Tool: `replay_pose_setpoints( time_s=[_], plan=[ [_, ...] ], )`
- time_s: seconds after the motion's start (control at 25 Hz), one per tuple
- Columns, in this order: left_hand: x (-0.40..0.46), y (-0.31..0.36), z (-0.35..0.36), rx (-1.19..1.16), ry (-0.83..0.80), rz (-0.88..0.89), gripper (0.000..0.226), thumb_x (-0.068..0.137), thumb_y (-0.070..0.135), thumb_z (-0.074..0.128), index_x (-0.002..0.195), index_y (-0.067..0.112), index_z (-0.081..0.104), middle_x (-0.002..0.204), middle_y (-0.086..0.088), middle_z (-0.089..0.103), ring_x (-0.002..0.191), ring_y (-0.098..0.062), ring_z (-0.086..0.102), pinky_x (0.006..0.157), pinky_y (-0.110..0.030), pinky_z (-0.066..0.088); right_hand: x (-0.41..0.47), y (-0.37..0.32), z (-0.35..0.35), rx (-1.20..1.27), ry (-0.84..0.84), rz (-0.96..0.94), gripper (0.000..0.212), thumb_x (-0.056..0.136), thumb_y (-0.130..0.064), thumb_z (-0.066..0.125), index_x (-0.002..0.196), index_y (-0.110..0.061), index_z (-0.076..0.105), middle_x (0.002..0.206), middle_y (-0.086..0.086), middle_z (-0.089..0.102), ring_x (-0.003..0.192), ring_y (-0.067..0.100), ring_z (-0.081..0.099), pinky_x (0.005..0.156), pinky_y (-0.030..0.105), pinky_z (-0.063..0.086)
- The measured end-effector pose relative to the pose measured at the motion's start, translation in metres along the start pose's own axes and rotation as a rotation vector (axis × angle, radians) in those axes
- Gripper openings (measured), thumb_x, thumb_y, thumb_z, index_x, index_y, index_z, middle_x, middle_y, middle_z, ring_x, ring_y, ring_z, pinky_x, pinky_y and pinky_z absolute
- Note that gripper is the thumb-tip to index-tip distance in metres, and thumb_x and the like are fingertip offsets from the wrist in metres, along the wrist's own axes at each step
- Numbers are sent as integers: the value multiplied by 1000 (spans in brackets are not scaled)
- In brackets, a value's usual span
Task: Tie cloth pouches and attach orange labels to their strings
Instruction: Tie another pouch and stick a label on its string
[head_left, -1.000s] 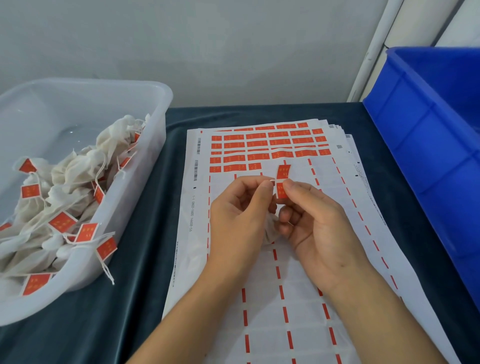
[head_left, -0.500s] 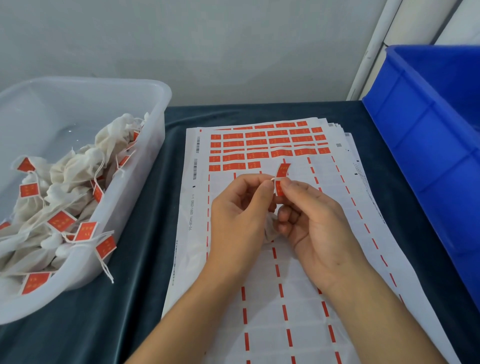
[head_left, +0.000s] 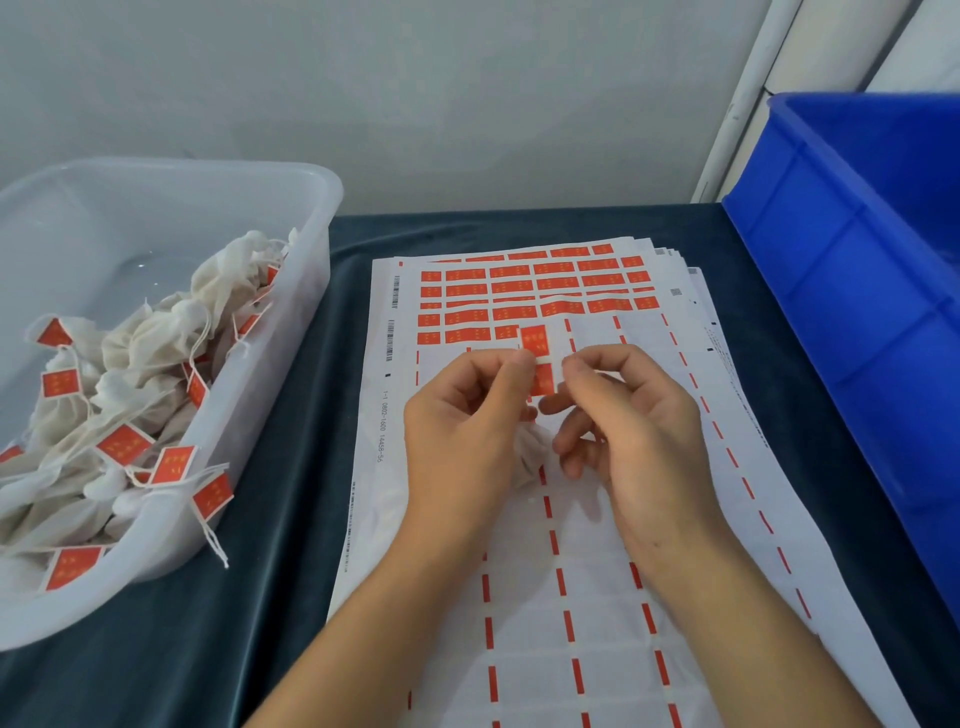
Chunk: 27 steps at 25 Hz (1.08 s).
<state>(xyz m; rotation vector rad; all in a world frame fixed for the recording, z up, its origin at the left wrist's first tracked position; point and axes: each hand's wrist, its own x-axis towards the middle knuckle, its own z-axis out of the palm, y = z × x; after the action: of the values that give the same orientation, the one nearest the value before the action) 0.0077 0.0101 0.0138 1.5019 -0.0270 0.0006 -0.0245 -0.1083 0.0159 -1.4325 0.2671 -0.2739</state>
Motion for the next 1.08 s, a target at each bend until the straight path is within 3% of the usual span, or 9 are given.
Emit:
replay_pose_setpoints(
  time_s=[0.08, 0.2, 0.36, 0.52, 0.64, 0.8, 1.08],
  plan=[
    [2, 0, 0, -22, 18, -91, 26, 102, 33, 66, 79, 28, 78, 88, 6, 79, 81, -13, 73, 82, -32, 62, 2, -1, -4, -6, 27, -7, 10, 101, -15, 61, 104, -18, 70, 89, 1, 74, 60, 16, 64, 48, 26, 50],
    [3, 0, 0, -74, -1, -151, 25, 102, 35, 66, 81, 28, 80, 93, 0, 78, 88, -20, 72, 92, -44, 62, 4, -2, -7, -119, -65, -41, 29, 101, -10, 58, 114, -32, 71, 107, -12, 72, 78, 16, 72, 54, 26, 55],
    [3, 0, -3, -165, -49, -141, 22, 100, 31, 66, 86, 24, 81, 104, -3, 80, 103, -24, 76, 93, -45, 61, 2, 0, -6, -139, -234, -102, 23, 101, -18, 62, 117, -30, 74, 109, -11, 76, 94, 18, 74, 72, 33, 64],
    [3, -1, -3, -154, -61, -124, 22, 99, 30, 66, 82, 26, 80, 104, -3, 80, 103, -25, 76, 94, -45, 61, 3, 1, -7, -147, -148, -107, 13, 96, -27, 68, 106, -24, 76, 102, -8, 77, 96, 18, 75, 78, 39, 64],
    [4, 0, -3, -128, -65, -96, 17, 91, 34, 70, 80, 26, 79, 98, -2, 80, 96, -25, 76, 89, -43, 62, 4, 2, -9, -155, -111, -122, 13, 97, -27, 66, 105, -25, 76, 100, -10, 77, 92, 15, 75, 72, 31, 64],
    [4, -2, -1, -31, -54, -44, 17, 98, 23, 73, 82, 21, 78, 85, 1, 79, 80, -16, 75, 74, -24, 61, 4, 1, -11, -173, -118, -132, 11, 98, -28, 64, 103, -27, 74, 93, -11, 77, 85, 14, 75, 67, 24, 62],
    [7, -2, -5, 39, -84, -39, 14, 96, 22, 74, 82, 22, 78, 82, 3, 79, 78, -13, 75, 72, -18, 59, 7, 0, -15, -199, -125, -99, 13, 100, -24, 62, 98, -28, 74, 87, -8, 76, 80, 14, 74, 65, 24, 61]
  ],
)
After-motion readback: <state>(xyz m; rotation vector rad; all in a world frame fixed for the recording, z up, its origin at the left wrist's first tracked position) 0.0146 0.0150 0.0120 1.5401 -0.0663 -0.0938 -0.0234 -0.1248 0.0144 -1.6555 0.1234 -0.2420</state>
